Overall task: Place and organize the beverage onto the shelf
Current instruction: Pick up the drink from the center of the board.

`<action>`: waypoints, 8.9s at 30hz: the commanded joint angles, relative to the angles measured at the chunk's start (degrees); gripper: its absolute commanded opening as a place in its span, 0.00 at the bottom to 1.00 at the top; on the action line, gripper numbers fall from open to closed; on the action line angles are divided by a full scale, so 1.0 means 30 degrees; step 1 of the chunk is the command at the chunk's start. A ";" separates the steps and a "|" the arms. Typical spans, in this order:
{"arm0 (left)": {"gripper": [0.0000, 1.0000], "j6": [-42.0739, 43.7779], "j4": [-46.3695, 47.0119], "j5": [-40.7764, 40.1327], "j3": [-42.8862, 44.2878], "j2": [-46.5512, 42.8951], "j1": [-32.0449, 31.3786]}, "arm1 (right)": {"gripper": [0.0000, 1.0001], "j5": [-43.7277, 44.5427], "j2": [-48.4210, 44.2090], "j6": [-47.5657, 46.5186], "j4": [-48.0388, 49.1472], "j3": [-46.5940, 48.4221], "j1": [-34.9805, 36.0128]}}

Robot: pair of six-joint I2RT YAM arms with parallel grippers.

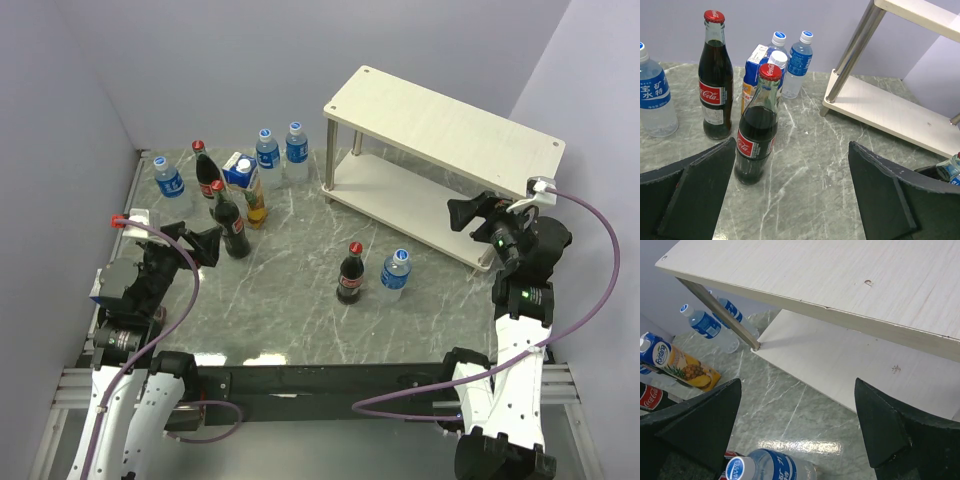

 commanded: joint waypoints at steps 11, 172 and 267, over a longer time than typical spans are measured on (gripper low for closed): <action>0.99 0.0308 0.0364 0.0173 0.0556 -0.0150 0.0029 | 1.00 -0.0491 -0.0349 -0.0132 0.0819 0.0235 -0.0306; 0.99 -0.2094 0.3820 1.1599 0.2749 0.3391 -0.2307 | 0.00 -0.1983 0.8879 -0.9454 -1.1456 2.1504 1.1618; 0.00 0.3735 -0.0895 -0.0853 2.4192 2.1258 -1.1223 | 0.95 -1.0357 0.0913 -0.9447 -0.5716 0.6976 0.4996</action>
